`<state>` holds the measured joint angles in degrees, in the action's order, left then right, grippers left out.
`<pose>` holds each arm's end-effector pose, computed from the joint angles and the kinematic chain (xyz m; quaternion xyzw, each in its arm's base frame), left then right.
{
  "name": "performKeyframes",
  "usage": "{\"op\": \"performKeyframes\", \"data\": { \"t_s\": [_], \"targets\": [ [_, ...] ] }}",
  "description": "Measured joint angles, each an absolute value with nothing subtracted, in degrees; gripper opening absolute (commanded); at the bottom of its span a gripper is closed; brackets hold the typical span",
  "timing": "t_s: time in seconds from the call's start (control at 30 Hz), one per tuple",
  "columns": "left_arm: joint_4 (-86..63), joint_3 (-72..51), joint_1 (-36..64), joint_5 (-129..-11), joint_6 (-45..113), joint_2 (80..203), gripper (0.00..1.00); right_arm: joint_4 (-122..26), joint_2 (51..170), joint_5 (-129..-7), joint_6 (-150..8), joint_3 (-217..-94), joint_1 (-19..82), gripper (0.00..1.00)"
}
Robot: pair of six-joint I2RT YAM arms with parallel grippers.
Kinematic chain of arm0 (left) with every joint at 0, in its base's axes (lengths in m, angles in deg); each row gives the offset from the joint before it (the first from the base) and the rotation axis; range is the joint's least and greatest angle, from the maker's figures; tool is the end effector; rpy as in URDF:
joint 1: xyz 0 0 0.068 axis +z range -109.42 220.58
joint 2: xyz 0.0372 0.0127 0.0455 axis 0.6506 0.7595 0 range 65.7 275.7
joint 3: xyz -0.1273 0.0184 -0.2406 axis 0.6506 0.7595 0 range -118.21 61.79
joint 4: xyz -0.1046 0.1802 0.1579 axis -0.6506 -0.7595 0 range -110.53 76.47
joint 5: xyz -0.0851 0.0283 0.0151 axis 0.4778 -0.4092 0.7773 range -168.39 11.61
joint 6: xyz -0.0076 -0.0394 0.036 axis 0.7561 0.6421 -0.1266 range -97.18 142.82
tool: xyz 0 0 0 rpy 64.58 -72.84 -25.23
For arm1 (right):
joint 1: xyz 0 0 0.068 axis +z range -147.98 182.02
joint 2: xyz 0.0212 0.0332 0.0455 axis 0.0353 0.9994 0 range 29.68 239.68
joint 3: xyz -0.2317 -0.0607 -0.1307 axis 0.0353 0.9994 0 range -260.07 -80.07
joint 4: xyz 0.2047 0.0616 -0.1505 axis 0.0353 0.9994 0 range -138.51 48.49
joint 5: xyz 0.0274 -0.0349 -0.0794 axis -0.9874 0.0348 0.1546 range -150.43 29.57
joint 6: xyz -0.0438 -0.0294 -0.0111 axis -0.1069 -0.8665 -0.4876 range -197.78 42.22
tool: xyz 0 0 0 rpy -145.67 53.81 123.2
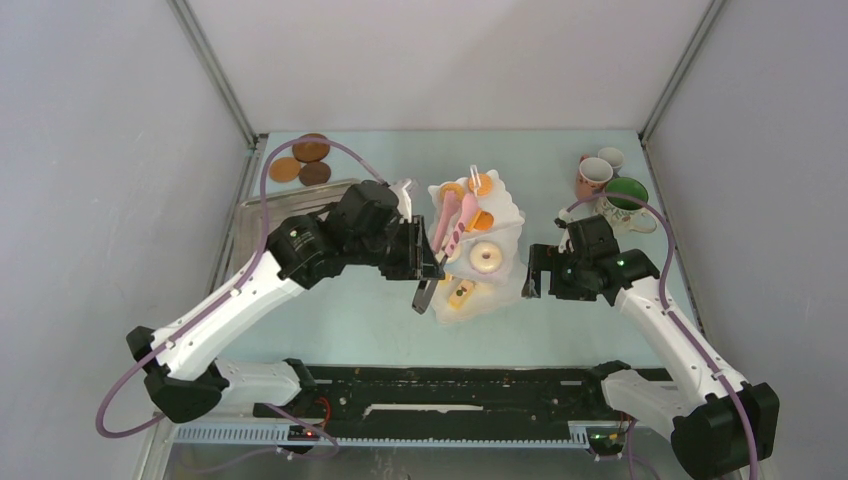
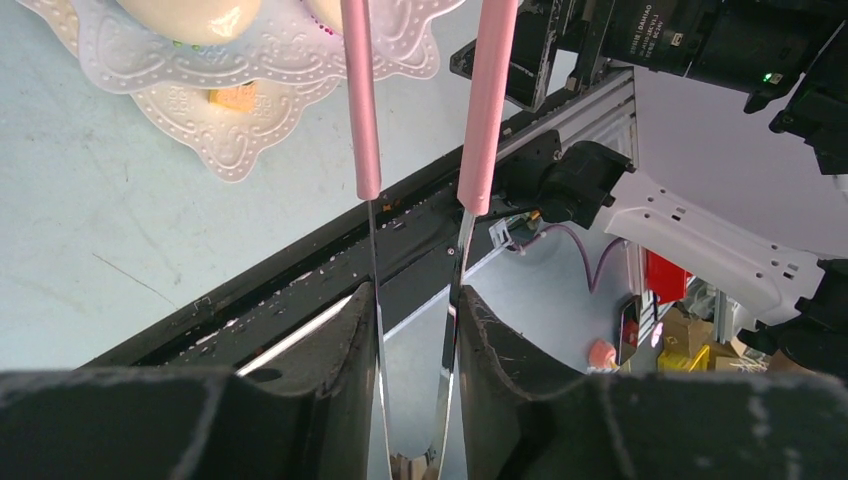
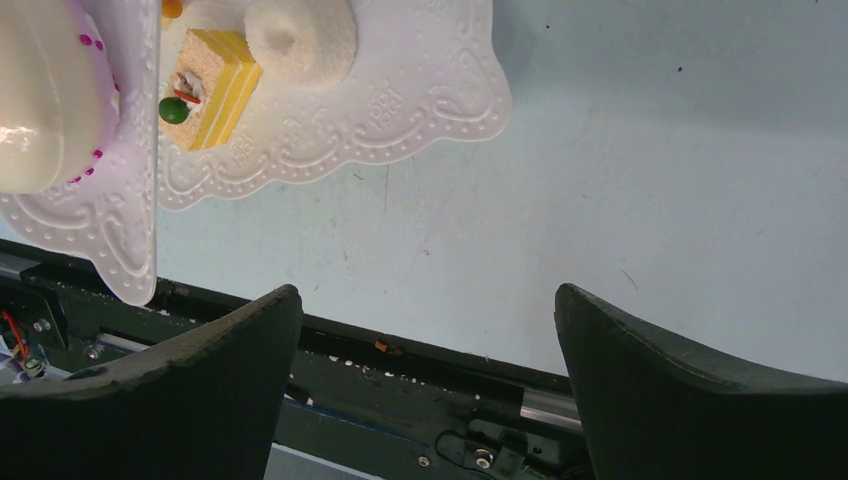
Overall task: Serve the afternoon tea
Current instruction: Place the desert on the desert table, then place the clamp on the tray.
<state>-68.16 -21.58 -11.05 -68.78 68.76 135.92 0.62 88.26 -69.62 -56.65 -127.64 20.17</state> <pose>0.1427 -0.1898 0.4037 0.0796 0.9056 -0.3584 0.2123 0.1776 0.0642 0.2563 0.0044 0.9633 0.1592 0.2159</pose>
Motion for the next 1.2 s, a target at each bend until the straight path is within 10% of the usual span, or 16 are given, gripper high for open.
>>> {"op": "performKeyframes", "data": {
  "t_s": [0.8, 1.2],
  "targets": [
    [-73.5, -22.4, -10.7, -76.8, 63.4, 122.7, 0.39, 0.6, 88.3, -69.6, -56.7, -127.6, 20.2, 1.00],
    [-81.4, -3.6, 12.5, -89.5, 68.7, 115.4, 0.39, 0.7, 86.8, -68.7, -56.3, -127.6, 20.2, 1.00]
  ]
}}
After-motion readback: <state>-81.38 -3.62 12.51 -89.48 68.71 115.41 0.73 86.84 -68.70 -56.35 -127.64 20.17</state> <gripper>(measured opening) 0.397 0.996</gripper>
